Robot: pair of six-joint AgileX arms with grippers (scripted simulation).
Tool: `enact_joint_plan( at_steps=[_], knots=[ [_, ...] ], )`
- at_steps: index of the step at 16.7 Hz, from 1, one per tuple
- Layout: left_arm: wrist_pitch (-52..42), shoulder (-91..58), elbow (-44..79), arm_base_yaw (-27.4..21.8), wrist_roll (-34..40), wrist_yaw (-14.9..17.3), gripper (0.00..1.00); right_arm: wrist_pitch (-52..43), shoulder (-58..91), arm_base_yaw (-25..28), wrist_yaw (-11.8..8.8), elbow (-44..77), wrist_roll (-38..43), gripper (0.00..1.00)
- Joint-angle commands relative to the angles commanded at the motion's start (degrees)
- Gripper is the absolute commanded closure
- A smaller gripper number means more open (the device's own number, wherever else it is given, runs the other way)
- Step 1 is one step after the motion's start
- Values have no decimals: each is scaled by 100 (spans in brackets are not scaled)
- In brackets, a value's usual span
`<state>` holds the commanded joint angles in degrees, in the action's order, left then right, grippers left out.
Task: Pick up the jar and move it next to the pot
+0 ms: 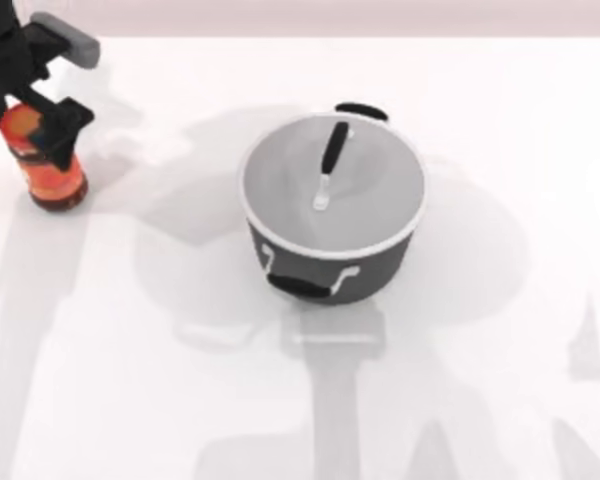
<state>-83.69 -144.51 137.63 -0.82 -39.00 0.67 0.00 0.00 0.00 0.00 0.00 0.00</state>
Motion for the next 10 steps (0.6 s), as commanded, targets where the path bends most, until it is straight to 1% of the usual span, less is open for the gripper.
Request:
enact_joint_plan(
  at_steps=[3,8,10],
  knots=[
    [479,119,-561,10,-9,-2,0,0,0,0,0,0,0,0],
    [552,138,-638,12,-11,-2,0,0,0,0,0,0,0,0],
    [552,138,-638,12,-11,-2,15,0,0,0,0,0,0,0]
  ],
)
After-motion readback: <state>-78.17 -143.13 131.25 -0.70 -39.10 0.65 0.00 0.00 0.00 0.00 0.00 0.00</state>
